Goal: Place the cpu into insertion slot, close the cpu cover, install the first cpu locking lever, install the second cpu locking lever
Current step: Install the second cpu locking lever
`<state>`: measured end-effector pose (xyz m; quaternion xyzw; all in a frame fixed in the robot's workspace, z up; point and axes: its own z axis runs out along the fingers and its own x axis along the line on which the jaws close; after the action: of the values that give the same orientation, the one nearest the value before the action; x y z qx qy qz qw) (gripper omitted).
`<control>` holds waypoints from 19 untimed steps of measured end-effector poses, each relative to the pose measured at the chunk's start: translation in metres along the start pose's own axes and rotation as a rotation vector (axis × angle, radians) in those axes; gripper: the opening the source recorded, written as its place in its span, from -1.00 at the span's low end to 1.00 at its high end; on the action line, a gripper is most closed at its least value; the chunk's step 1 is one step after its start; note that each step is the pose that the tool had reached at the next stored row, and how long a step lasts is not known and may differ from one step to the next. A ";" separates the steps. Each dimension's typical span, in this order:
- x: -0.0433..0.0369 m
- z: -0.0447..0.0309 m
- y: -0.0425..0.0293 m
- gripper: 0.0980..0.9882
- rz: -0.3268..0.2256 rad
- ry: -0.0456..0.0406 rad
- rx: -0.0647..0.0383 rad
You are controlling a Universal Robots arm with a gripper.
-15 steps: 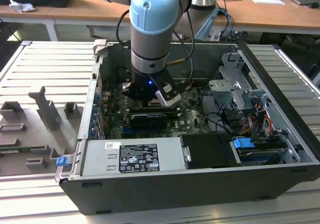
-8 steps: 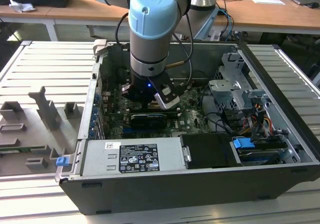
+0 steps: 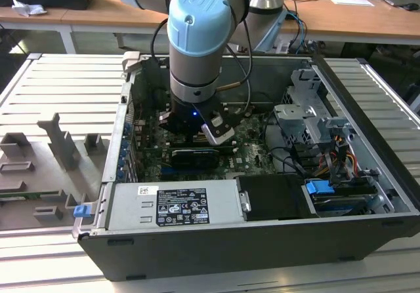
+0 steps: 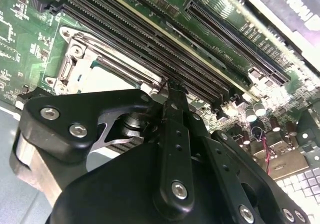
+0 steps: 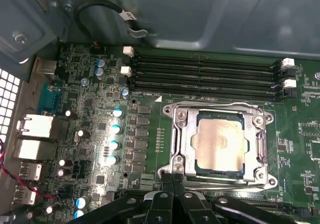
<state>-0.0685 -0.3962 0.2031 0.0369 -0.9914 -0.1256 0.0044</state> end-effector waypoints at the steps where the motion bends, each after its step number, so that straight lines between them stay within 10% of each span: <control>1: 0.0002 0.0003 -0.0001 -0.98 0.000 -0.0002 -0.002; 19: 0.0072 0.0072 -0.0013 -0.98 -0.001 -0.0027 -0.038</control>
<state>-0.0756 -0.3962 0.1958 0.0369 -0.9888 -0.1445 0.0037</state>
